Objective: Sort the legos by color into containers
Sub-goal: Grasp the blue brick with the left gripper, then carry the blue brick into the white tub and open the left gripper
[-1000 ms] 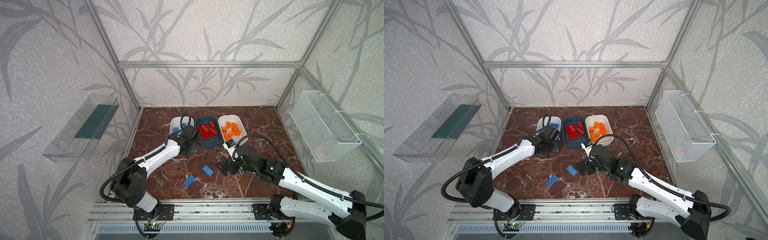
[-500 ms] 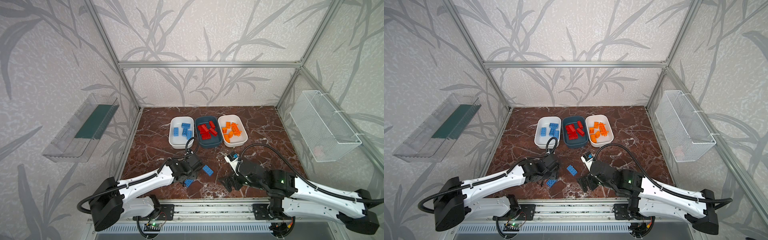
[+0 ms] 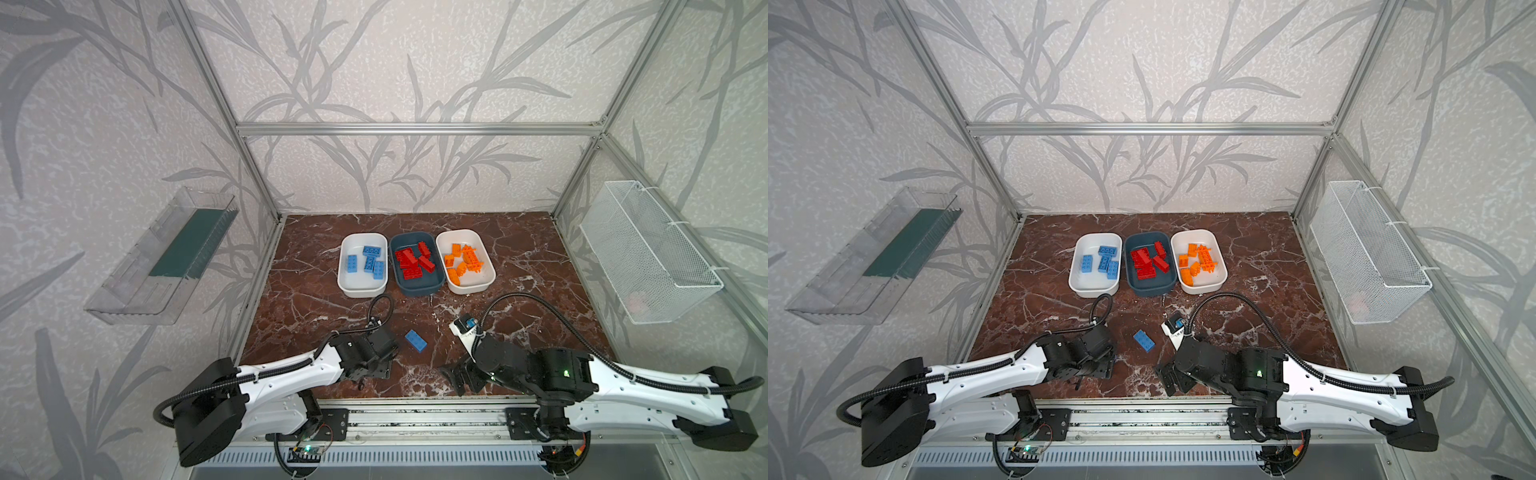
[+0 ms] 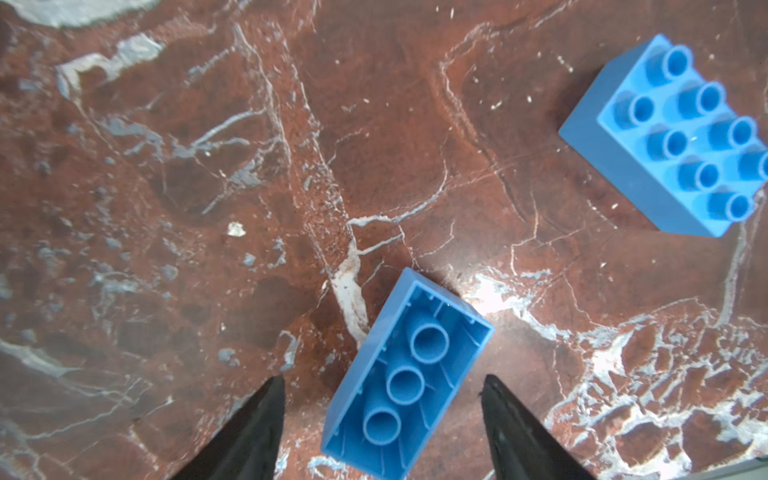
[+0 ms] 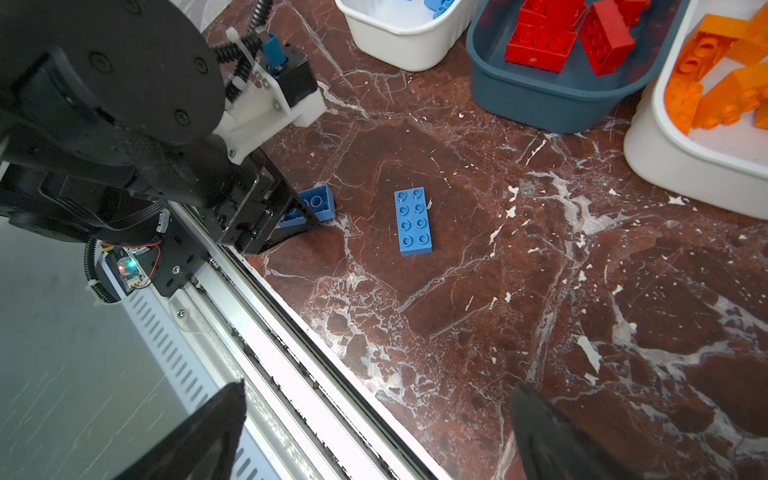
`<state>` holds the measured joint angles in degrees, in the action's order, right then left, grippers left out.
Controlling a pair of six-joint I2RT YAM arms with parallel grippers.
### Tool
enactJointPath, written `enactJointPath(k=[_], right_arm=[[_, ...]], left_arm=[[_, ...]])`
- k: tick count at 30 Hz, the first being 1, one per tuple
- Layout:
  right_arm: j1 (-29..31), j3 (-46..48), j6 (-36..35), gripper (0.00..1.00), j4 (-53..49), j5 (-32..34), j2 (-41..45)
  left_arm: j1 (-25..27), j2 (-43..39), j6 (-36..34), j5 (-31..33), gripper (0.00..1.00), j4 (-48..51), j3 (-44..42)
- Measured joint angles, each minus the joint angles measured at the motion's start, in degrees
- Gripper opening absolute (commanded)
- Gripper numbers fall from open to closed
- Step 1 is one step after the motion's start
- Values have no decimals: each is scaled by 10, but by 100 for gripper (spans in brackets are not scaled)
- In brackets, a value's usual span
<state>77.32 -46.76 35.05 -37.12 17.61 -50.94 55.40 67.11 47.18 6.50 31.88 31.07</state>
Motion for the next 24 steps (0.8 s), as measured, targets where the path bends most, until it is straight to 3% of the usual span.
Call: enactJointPath(k=[5, 9, 12, 24], right_arm=[[7, 0, 4, 99, -5, 8, 0], [8, 0, 5, 99, -5, 15, 0], [8, 0, 5, 99, -6, 19, 2], [10, 27, 5, 99, -9, 37, 57]], left_arm=[[0, 6, 5, -7, 66, -16, -8], [0, 18, 14, -1, 36, -19, -8], [0, 28, 17, 9, 25, -15, -4], [0, 115, 12, 32, 18, 10, 68]])
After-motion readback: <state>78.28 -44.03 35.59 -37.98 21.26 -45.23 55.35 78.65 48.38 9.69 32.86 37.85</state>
